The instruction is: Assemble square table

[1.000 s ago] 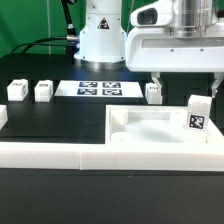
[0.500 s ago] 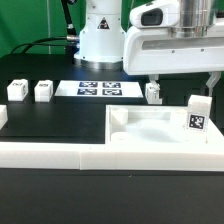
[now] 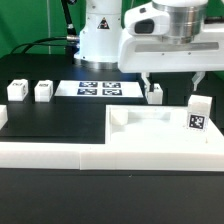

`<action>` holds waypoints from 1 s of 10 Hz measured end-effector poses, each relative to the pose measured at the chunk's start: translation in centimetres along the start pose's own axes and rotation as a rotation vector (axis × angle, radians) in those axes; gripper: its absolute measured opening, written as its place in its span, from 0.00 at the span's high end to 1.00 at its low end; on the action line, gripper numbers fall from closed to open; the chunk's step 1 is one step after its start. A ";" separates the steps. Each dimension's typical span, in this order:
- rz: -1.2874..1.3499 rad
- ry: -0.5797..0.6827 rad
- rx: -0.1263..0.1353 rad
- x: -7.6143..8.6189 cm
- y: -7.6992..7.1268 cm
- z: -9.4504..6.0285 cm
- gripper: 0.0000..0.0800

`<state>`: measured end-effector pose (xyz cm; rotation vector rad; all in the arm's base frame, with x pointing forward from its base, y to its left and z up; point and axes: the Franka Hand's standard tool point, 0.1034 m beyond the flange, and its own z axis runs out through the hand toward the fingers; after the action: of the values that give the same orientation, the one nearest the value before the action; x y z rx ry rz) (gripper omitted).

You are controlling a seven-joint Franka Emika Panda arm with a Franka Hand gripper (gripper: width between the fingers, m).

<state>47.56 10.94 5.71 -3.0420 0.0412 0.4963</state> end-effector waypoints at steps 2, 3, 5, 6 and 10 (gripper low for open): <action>0.014 -0.109 0.005 0.3 0.3 0.0 0.19; 0.018 -0.152 0.007 0.3 0.4 0.1 0.19; 0.050 -0.403 0.012 -3.1 1.3 1.8 0.19; 0.062 -0.467 0.008 -4.4 1.3 2.6 0.19; 0.093 -0.527 -0.001 -5.0 1.1 3.1 0.19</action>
Offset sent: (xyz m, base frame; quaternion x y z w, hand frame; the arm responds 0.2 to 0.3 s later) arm 0.0000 0.0000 0.0000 0.0000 -0.1938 0.0000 0.9810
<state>41.78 10.13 4.36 -2.8127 0.1566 1.2793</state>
